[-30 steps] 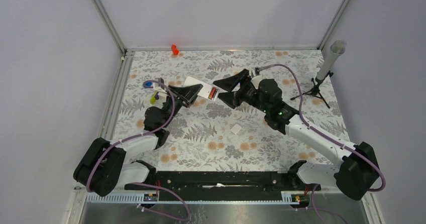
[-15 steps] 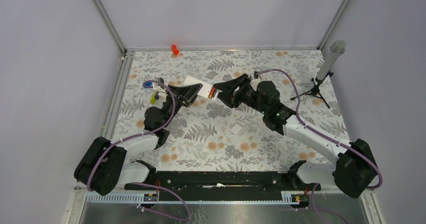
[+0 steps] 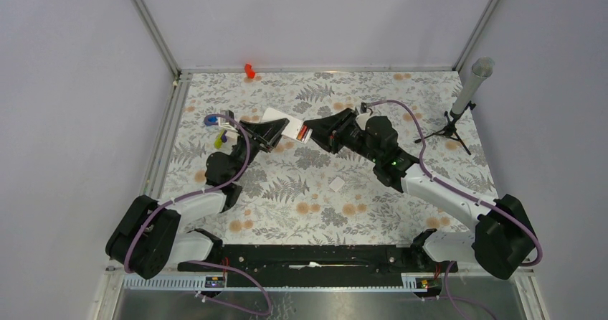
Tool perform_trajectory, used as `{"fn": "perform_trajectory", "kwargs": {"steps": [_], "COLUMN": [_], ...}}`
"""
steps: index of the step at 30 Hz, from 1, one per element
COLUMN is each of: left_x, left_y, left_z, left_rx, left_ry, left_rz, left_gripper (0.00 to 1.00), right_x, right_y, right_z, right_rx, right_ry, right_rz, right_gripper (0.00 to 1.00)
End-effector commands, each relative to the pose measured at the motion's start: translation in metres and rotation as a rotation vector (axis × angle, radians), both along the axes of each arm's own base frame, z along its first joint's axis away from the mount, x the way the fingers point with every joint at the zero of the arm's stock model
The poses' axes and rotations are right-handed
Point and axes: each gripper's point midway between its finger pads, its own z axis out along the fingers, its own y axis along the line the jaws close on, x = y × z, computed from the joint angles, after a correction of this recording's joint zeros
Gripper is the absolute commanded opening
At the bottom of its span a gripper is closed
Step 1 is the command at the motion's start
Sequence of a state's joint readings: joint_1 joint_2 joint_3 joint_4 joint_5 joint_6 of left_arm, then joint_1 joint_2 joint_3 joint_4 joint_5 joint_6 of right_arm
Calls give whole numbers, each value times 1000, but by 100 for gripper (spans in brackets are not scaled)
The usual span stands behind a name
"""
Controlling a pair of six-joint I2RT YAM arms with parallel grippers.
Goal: Load the batteries into the remote control
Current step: Load the battery into the remote control.
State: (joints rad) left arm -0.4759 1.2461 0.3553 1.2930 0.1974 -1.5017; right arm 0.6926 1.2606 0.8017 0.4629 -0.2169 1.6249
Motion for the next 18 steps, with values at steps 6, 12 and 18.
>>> {"fn": "perform_trajectory", "kwargs": {"steps": [6,12,18], "left_x": [-6,-9,-12], "left_y": [3,1,2], "left_z": [57,60,67], "left_rx": [-79,-96,-115], "left_ry": [-168,-157,-144], "left_rz": [-4,-29,-44], "left_gripper": [0,0,0], "right_x": [-10,-16,-19], "right_y": [9,18,15], "right_z": [12,2,-23], "right_rx": [24,-26,-182], "right_ry": [-35,-49,-115], "right_rz": [78,183,219], "right_gripper": [32,30,28]}}
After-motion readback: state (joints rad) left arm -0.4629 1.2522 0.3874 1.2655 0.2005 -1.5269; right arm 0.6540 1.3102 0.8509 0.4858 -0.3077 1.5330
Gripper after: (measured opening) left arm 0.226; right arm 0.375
